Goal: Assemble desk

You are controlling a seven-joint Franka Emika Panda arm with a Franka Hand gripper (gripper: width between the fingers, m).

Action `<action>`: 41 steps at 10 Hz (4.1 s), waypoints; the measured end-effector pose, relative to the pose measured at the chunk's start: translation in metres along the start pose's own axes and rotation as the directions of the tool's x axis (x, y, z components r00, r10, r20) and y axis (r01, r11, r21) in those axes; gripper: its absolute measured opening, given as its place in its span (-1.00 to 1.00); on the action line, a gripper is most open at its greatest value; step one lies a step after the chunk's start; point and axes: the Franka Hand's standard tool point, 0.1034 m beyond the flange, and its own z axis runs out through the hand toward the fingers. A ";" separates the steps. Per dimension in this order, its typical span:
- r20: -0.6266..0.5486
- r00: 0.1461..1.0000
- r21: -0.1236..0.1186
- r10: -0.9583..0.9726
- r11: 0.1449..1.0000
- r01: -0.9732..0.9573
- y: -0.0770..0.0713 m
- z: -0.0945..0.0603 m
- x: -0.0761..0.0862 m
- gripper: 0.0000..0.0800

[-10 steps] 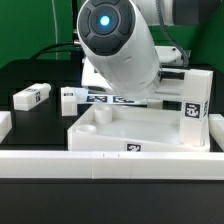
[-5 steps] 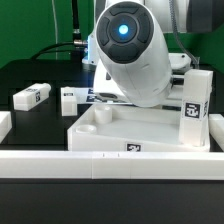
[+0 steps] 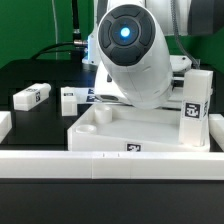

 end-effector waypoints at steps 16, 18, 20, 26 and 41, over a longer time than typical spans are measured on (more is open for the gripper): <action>-0.261 0.959 -0.023 -0.107 0.994 0.104 0.000 -0.119 -0.018 -0.27; -0.342 0.931 -0.014 -0.131 0.991 0.134 0.005 -0.153 -0.026 -0.27; -0.479 0.868 -0.011 -0.128 0.990 0.139 0.004 -0.168 -0.021 -0.27; -0.761 0.635 -0.039 -0.130 0.987 0.155 0.008 -0.199 -0.015 -0.27; -0.982 0.146 -0.101 -0.116 0.989 0.107 0.024 -0.244 -0.010 -0.27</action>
Offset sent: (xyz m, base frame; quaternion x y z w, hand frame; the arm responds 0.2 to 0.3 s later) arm 0.0101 -0.0214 0.0178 -0.0132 -0.0104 -0.0334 0.9993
